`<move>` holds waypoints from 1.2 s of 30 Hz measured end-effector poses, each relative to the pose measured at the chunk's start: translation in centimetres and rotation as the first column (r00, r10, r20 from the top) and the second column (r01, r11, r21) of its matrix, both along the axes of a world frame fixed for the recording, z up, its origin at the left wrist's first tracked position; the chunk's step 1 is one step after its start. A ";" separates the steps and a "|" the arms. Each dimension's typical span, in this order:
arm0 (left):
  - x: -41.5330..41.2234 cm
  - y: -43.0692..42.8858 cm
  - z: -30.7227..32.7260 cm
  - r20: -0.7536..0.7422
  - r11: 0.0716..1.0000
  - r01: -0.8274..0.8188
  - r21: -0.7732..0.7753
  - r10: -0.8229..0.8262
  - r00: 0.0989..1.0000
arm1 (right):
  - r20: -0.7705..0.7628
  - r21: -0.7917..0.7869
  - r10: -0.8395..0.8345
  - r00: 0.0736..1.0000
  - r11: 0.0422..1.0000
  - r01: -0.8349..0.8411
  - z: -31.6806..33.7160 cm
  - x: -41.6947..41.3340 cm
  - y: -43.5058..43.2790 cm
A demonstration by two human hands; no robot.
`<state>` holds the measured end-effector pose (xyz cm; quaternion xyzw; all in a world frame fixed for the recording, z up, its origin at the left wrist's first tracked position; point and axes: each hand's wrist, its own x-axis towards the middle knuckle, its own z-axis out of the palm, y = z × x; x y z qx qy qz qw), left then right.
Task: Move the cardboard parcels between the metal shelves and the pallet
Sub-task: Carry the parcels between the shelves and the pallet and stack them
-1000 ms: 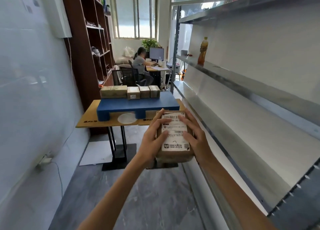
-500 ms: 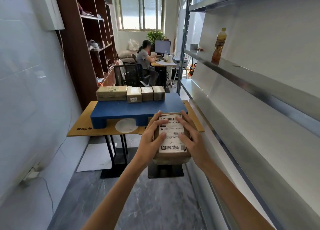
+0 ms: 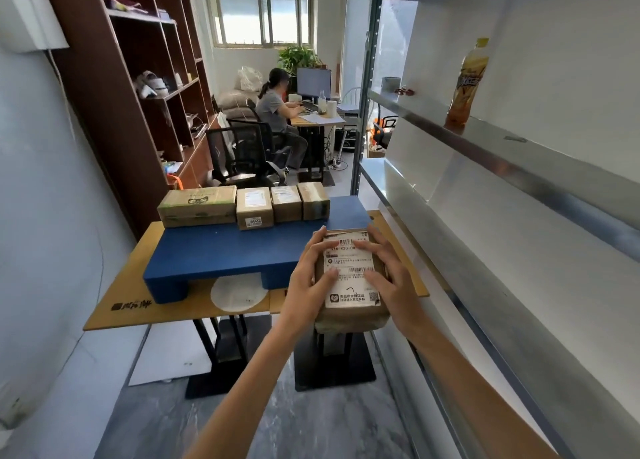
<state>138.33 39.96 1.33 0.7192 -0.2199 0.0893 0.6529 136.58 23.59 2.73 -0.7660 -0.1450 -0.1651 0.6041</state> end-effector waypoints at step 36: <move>48.8 -13.0 -5.2 -0.166 1.000 -0.006 0.014 0.008 0.986 | -0.218 0.178 0.065 0.974 0.984 -0.025 -5.1 49.7 -12.8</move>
